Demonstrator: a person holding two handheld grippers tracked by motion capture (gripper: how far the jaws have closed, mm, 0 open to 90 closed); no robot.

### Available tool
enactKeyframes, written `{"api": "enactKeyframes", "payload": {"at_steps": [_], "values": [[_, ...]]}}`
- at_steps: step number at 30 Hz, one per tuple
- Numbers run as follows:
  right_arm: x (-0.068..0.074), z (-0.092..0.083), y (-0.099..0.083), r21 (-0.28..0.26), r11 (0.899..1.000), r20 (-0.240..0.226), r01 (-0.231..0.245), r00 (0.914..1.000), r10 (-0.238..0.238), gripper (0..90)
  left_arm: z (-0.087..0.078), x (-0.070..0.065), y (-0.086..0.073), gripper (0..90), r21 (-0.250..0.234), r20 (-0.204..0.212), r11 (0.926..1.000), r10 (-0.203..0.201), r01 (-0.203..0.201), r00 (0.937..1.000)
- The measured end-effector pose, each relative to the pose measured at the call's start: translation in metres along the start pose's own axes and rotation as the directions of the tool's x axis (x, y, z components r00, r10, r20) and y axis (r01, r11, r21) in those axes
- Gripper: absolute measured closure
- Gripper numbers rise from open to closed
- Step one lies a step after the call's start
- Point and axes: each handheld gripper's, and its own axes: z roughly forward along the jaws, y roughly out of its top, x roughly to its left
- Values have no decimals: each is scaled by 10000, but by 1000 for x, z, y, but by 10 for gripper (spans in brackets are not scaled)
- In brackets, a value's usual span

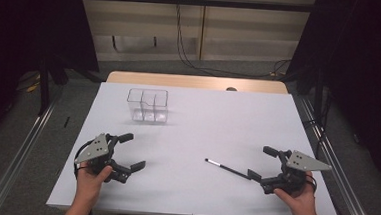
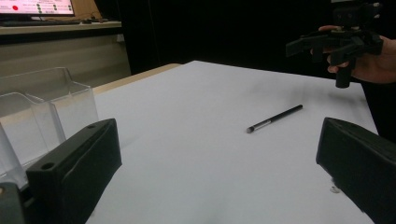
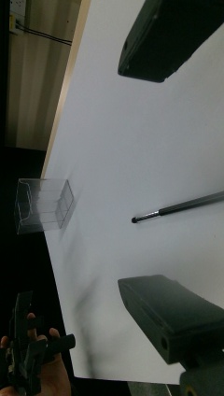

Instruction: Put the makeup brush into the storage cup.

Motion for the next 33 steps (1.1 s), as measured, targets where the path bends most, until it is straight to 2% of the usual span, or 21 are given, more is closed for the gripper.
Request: {"api": "enactKeyframes", "payload": {"at_steps": [12,17,19,25,29,33], "values": [[1,4,3,178,9998,-44,98,9999,-98,4,-1,-1,0,0,51,-28,9999,128,-128,9999],[5,10,7,408,9982,-189,439,9989,-432,4,-4,-1,0,0,146,-52,9998,148,-147,9999],[6,15,9,596,9965,-322,588,9979,-569,4,-4,-1,-1,0,154,-47,9998,117,-117,9999],[8,23,11,897,9942,-469,585,9974,-545,4,-2,-1,-1,0,208,28,9997,152,-152,9999],[7,28,12,1345,9896,-521,514,9976,-448,5,-1,-1,-1,0,268,22,9995,180,-181,9998],[6,34,13,1914,9805,-477,445,9982,-360,9,-1,-1,-1,0,268,31,9995,187,-188,9998]]}}
